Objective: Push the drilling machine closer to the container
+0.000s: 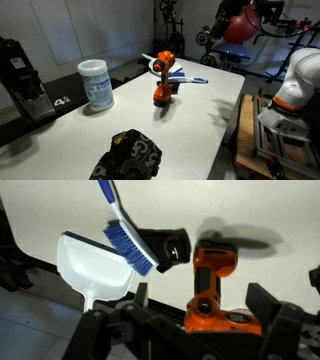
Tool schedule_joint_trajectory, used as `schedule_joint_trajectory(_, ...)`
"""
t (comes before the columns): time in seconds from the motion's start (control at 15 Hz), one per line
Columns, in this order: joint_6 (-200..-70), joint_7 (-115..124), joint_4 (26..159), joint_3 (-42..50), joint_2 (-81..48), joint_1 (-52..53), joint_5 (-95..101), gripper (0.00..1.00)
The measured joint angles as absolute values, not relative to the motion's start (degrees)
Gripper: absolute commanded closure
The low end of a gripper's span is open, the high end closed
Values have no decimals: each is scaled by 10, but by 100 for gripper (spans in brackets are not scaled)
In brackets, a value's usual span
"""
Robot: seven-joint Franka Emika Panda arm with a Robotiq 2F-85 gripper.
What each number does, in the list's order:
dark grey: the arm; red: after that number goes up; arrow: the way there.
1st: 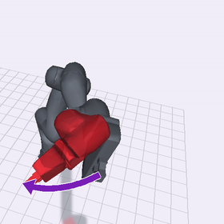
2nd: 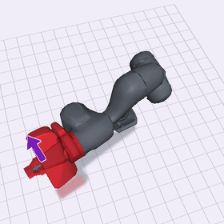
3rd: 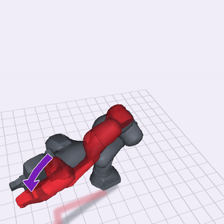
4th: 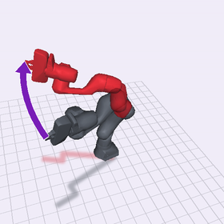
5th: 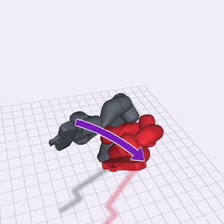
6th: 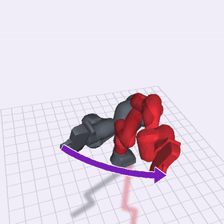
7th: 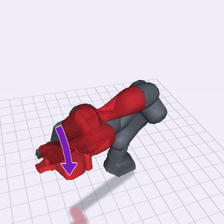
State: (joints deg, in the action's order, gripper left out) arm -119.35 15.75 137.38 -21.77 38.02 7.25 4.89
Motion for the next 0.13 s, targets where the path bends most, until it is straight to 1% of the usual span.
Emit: schedule_joint_trajectory(0.13,-1217,155,1382,-200,384,90,40,0)
